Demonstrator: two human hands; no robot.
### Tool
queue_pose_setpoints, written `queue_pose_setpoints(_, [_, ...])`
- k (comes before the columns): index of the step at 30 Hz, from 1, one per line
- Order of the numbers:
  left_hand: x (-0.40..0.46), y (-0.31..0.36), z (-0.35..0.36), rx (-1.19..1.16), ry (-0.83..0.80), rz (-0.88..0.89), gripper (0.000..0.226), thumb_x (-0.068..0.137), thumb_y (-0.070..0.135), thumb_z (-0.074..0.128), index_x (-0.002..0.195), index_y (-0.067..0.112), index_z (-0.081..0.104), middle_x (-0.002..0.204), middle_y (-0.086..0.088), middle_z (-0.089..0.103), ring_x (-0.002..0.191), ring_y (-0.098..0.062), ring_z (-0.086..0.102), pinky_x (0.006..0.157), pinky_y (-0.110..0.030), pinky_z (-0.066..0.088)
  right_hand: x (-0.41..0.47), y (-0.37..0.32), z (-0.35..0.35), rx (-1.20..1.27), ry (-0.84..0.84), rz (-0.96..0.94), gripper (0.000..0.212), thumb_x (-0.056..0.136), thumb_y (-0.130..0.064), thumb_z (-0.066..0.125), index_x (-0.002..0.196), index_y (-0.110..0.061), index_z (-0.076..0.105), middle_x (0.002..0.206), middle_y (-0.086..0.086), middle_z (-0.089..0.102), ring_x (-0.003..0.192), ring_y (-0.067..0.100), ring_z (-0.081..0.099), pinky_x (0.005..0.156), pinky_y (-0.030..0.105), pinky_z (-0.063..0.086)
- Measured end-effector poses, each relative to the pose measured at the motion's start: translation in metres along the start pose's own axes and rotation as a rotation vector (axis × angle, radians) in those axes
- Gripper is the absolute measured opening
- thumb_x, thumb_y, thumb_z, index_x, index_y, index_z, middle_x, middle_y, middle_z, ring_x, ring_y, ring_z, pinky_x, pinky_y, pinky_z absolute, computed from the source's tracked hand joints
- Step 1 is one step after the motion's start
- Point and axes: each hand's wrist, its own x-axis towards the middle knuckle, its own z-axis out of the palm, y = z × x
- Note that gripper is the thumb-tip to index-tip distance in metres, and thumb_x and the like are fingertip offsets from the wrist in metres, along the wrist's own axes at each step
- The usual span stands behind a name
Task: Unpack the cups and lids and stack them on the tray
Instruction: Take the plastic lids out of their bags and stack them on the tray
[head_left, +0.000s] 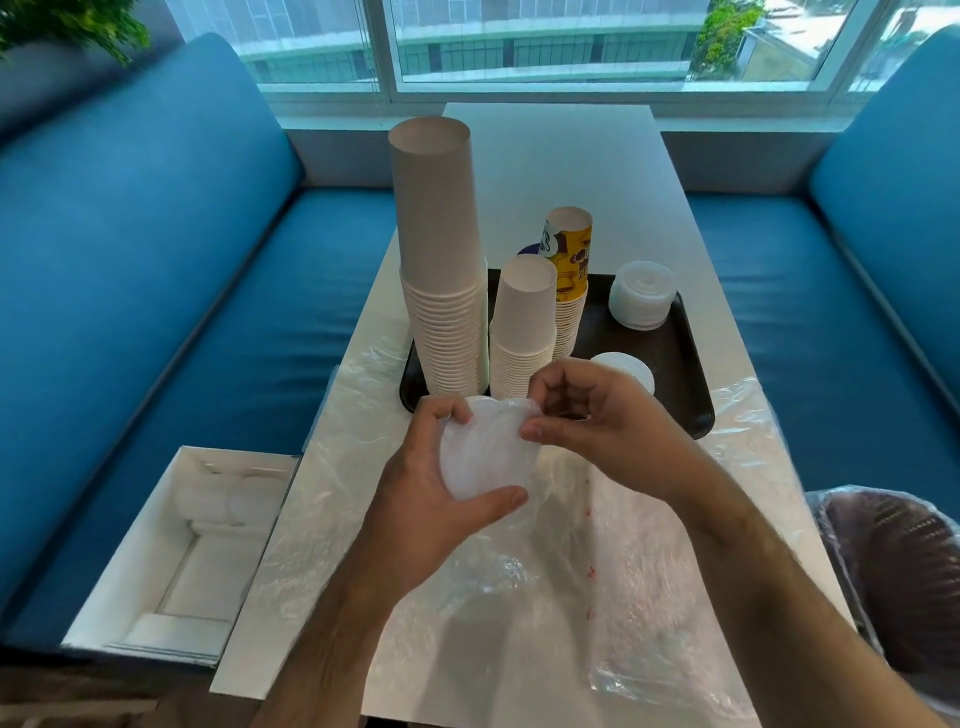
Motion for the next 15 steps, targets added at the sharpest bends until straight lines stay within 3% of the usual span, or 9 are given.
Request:
queue_pose_setpoints(3, [-0.001,-0.001,-0.001,-0.1,-0.005,0.009,0.063,0.061,0.049,0.083,0.107,0.049,0.04,0.109,0.033,0.048,0.096,0.004,0.058,0.062,-0.014,0.055,-0.002,0.001,-0.007,0.292,0.061,0.042,0.024,0.081,-0.011,0.072,0.104,-0.01,0.065,0.091,0.006,0.073,0.09,0.026,0.073,0.08,0.037,0.062])
queue_pose_setpoints(5, [-0.002,-0.002,-0.001,-0.204,0.028,0.013,0.045,0.073,0.043,0.076,0.105,0.044,0.044,0.114,0.026,0.054,0.092,-0.002,0.065,0.056,-0.019,0.055,-0.003,0.005,-0.018,0.415,0.204,0.072,0.029,0.08,-0.012,0.071,0.107,-0.013,0.065,0.089,0.006,0.073,0.091,0.025,0.073,0.078,0.035,0.061])
queue_pose_setpoints(8, [-0.002,-0.004,-0.003,-0.192,0.086,0.049,0.03,0.093,0.028,0.066,0.108,0.045,0.047,0.107,0.047,0.051,0.089,0.01,0.062,0.053,-0.019,0.055,-0.003,0.023,-0.042,0.51,0.456,0.114,0.031,0.079,-0.019,0.073,0.109,-0.016,0.066,0.09,0.005,0.074,0.089,0.019,0.071,0.076,0.026,0.058])
queue_pose_setpoints(10, [-0.003,-0.003,-0.004,-0.166,0.095,0.054,0.034,0.094,0.027,0.066,0.111,0.049,0.046,0.101,0.058,0.043,0.091,0.018,0.056,0.053,-0.018,0.055,-0.002,0.039,-0.058,0.523,0.556,0.183,0.034,0.077,-0.024,0.075,0.11,-0.015,0.066,0.09,0.003,0.075,0.087,0.016,0.071,0.076,0.024,0.058])
queue_pose_setpoints(15, [-0.005,-0.001,0.001,-0.157,0.121,0.041,0.043,0.093,0.03,0.067,0.111,0.059,0.042,0.103,0.05,0.04,0.093,0.008,0.055,0.056,-0.012,0.053,0.014,0.085,-0.091,0.318,0.637,0.417,0.032,0.079,-0.025,0.079,0.108,-0.015,0.07,0.096,0.01,0.072,0.092,0.022,0.071,0.073,0.025,0.06])
